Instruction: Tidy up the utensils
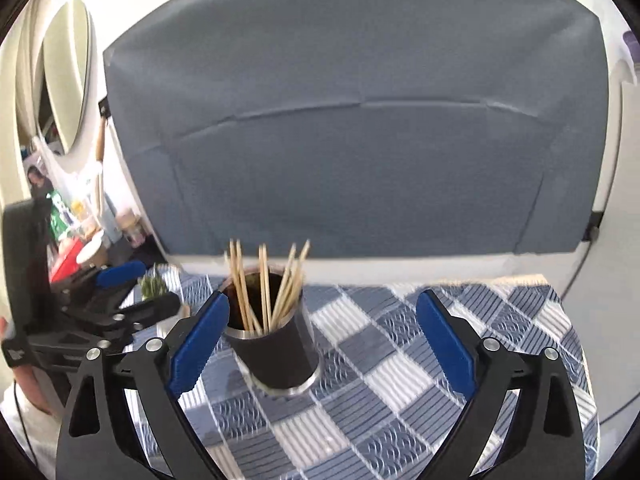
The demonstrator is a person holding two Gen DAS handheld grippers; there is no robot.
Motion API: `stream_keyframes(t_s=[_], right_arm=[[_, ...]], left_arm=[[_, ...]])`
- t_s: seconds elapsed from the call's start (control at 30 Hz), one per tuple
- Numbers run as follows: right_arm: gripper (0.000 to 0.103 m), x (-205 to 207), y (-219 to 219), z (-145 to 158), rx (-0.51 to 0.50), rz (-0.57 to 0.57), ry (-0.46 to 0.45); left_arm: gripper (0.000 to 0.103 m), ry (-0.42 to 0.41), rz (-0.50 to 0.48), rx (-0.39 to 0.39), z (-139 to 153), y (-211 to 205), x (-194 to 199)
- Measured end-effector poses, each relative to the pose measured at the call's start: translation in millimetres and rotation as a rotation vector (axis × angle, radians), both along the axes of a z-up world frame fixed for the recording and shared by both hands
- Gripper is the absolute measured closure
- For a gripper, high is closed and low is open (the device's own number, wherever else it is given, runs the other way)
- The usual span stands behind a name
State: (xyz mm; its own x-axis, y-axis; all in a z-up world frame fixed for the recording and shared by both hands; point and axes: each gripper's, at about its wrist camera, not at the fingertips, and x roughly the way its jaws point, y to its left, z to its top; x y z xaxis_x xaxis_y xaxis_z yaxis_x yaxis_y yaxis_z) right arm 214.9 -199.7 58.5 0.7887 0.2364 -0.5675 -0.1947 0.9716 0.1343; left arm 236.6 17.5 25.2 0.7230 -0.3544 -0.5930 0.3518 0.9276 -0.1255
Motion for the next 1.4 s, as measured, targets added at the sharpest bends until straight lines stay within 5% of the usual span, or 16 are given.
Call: stream_keyframes(t_s=[0.4, 0.6, 0.7, 0.87, 1.03, 1.4], right_arm=[[0.009, -103.4, -29.0, -29.7, -0.015, -0.043, 0.094], [0.008, -143.3, -44.6, -18.3, -0.011, -0.083, 0.092], [0.008, -157.5, -47.2, -6.9, -0.022, -0.11, 0.084], [0.008, -181.4, -44.6, 9.2, -0.035, -0.116, 0.062], [0.008, -205.4, -31.8, 24.7, -0.081, -0.105, 0.024], [0.008, -222.4, -18.7, 30.0, -0.098, -0.078, 0.004]], left_arm=[[0.006, -0.053, 0.208, 0.088, 1.0, 8.2, -118.8], [0.006, -0.13, 0.276, 0.171, 27.4, -5.0, -187.7], [0.006, -0.138, 0.311, 0.149, 46.4, -9.7, -214.3], [0.006, -0.123, 0.373, 0.203, 57.5, -16.9, -225.6], [0.006, -0.123, 0.333, 0.234, 60.8, -28.2, -233.3], [0.006, -0.045, 0.303, 0.186, 52.5, -27.1, -236.7]])
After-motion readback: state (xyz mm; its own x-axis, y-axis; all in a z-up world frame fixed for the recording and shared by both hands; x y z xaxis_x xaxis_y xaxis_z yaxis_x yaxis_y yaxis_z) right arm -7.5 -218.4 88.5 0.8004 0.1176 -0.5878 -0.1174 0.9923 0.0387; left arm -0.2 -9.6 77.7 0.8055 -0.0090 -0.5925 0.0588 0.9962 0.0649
